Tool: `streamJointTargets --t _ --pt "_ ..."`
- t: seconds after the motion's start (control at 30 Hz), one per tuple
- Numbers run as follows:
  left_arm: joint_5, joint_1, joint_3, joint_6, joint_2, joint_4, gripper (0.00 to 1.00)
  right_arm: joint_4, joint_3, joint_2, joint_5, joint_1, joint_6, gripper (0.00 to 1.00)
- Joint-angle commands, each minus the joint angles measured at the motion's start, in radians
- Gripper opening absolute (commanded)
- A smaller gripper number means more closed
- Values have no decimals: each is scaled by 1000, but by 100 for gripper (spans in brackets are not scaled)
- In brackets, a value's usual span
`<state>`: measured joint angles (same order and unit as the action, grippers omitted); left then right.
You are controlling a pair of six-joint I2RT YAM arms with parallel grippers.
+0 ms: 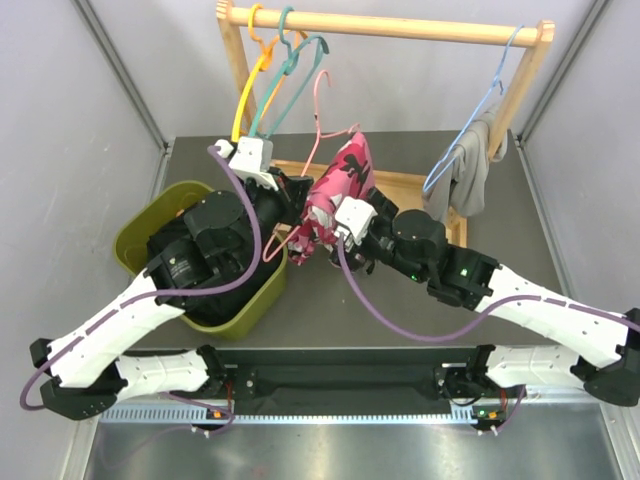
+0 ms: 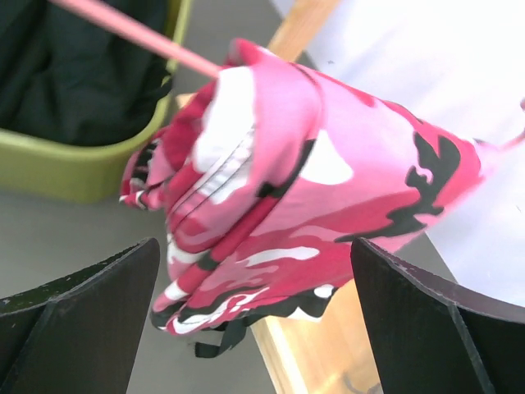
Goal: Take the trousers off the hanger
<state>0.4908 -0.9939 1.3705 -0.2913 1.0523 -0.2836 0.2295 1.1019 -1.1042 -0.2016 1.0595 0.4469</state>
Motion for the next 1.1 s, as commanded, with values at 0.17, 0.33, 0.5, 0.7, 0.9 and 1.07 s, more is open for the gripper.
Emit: streamJointTargets --t 0.17,0.33,0.5,0.7,0.9,1.07 --pt "-29 1 21 -54 -104 287 0 -213 49 -85 -125 16 -83 100" --pt "-55 1 9 -85 -136 245 0 -222 78 -129 -114 8 -96 100" --pt "-107 1 9 -120 -156 202 0 -260 104 -154 -65 -45 -105 85" --pt "-107 1 -23 -134 -189 167 0 -138 183 -177 128 -98 -53 17" --pt "-9 1 -91 -80 -224 123 0 157 455 -190 417 -115 88 0" --pt "77 3 -158 -42 -207 123 0 286 764 -224 452 -116 104 0"
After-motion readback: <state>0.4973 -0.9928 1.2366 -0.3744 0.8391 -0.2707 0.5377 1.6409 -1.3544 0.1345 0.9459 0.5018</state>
